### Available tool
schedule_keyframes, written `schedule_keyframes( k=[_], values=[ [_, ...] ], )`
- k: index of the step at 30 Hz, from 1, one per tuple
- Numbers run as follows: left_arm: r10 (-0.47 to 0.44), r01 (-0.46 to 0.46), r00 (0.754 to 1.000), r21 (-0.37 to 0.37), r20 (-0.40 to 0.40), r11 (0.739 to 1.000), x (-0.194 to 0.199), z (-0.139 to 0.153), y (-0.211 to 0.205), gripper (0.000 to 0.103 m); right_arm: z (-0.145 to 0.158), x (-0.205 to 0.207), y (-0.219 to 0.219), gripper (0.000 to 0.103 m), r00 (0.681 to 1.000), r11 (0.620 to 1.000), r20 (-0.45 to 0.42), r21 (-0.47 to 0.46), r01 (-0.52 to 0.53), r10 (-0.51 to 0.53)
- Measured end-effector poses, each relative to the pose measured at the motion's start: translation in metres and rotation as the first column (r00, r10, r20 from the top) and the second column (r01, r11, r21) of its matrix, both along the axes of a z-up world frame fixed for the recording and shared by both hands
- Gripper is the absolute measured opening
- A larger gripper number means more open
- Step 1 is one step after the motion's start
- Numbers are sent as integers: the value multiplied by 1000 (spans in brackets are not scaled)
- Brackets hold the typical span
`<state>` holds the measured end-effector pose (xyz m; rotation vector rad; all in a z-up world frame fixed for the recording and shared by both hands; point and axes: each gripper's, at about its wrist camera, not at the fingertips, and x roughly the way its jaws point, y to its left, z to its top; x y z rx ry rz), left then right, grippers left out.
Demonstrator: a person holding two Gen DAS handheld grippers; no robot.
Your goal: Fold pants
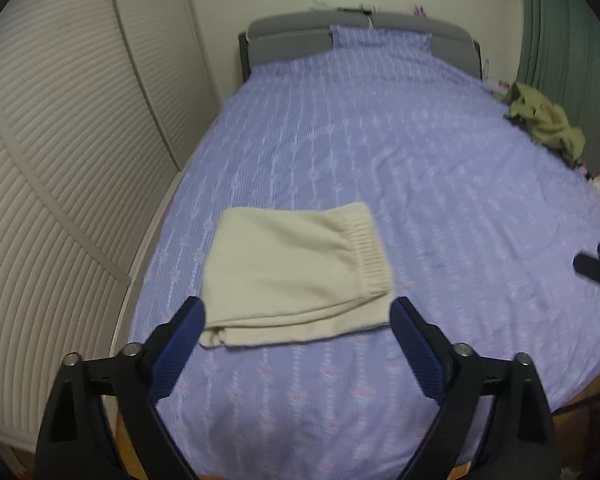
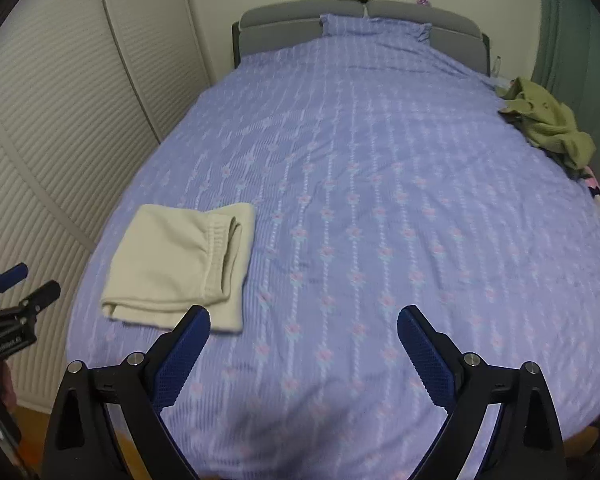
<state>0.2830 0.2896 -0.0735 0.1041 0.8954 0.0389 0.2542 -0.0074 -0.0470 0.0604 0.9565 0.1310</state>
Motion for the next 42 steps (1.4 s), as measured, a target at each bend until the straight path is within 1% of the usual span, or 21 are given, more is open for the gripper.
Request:
schedule_keyframes(
  k=[5, 10, 12, 14, 18, 22, 25, 28, 30, 32, 35, 42],
  values=[
    [6, -5, 997, -7, 73, 1000, -56, 28, -51, 100, 25, -52, -33, 96, 998, 999, 59, 9, -32, 32],
    [-21, 23, 993, -11, 118, 1000, -111, 45, -99, 103, 47, -107, -65, 96, 987, 997, 144, -44, -64, 70],
    [-23, 25, 992, -10, 127, 1000, -131, 51, -117, 103, 54, -127, -77, 96, 985, 996, 153, -52, -70, 78],
    [-28, 31, 990, -14, 141, 999, -152, 56, -135, 103, 59, -144, -89, 96, 983, 997, 164, -37, -73, 78],
    [-43, 47, 989, -24, 143, 999, -180, 66, -161, 103, 68, -175, -109, 96, 981, 998, 180, -22, -62, 65],
    [-61, 65, 986, -24, 157, 998, -199, 76, -176, 103, 80, -202, -121, 96, 976, 998, 207, -11, -62, 62],
    [-75, 81, 986, -37, 148, 996, -210, 81, -185, 103, 88, -218, -129, 96, 974, 999, 223, -14, -48, 50],
    [-69, 78, 986, -55, 150, 995, -221, 89, -190, 103, 95, -232, -137, 96, 972, 999, 232, -12, -35, 37],
    [-87, 98, 985, -62, 150, 993, -226, 93, -193, 103, 99, -239, -141, 96, 972, 1000, 235, -9, -22, 24],
    [-99, 109, 982, -52, 159, 993, -231, 96, -198, 103, 103, -245, -146, 96, 971, 1000, 240, -7, -12, 13],
    [-104, 112, 980, -39, 168, 993, -237, 99, -201, 103, 106, -252, -150, 96, 968, 1000, 250, -5, 2, -1],
    [-106, 115, 978, -39, 179, 993, -243, 104, -202, 103, 107, -259, -157, 96, 968, 1000, 252, 4, 15, -15]
  ],
)
